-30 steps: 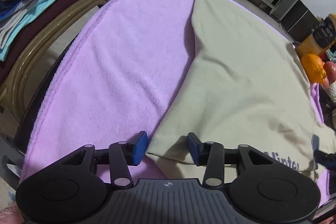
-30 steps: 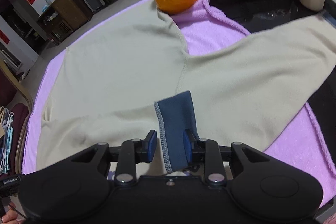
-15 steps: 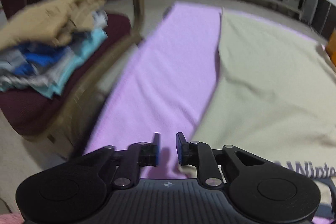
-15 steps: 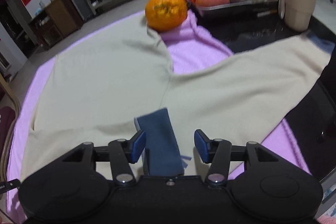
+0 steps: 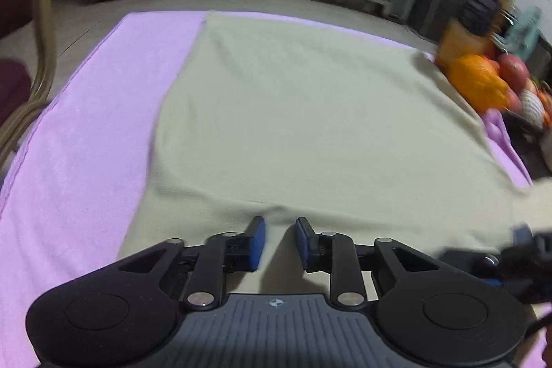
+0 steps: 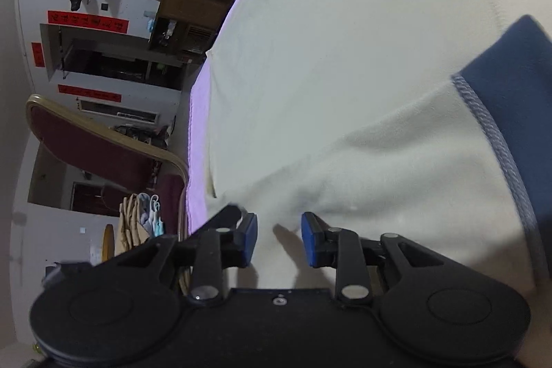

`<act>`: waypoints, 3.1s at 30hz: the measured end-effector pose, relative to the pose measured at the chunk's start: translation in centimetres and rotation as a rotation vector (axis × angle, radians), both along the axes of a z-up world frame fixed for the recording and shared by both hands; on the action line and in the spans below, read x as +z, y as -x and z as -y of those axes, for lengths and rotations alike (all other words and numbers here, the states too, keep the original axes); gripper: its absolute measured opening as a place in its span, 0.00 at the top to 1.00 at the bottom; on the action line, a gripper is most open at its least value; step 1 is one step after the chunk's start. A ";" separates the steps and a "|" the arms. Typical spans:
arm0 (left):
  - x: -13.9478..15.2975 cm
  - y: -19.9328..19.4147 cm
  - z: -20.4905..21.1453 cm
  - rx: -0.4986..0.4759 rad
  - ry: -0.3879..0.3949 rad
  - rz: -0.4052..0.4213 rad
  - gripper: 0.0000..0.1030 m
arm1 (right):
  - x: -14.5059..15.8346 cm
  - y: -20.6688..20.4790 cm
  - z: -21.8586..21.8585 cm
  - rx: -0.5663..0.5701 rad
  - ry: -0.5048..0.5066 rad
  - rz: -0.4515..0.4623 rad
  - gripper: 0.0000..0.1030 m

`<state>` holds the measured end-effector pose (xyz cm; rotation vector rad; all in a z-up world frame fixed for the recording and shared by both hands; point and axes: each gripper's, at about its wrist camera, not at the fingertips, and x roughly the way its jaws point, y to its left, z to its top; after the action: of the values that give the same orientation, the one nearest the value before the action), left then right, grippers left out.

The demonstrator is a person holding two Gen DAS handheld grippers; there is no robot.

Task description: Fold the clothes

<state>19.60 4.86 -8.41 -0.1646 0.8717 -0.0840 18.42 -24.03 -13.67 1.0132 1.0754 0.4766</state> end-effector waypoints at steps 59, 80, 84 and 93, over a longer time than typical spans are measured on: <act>3.8 8.6 -2.3 0.109 -0.270 0.037 0.57 | 7.2 10.3 5.5 -0.347 0.442 0.296 0.63; 1.4 9.0 -3.5 0.115 -0.268 -0.041 0.64 | 3.5 11.5 11.6 -0.548 0.403 0.055 0.97; 3.1 10.7 -1.1 0.028 -0.284 0.029 0.69 | 4.3 12.2 11.0 -0.470 0.389 0.131 0.95; 1.2 12.2 5.5 -0.296 -0.223 -0.031 0.66 | 4.4 11.0 4.9 -0.043 0.464 0.092 0.90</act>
<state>7.37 -0.62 -7.18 0.1736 0.9252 -0.2600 7.42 -28.89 -9.30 0.5967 1.0176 0.2197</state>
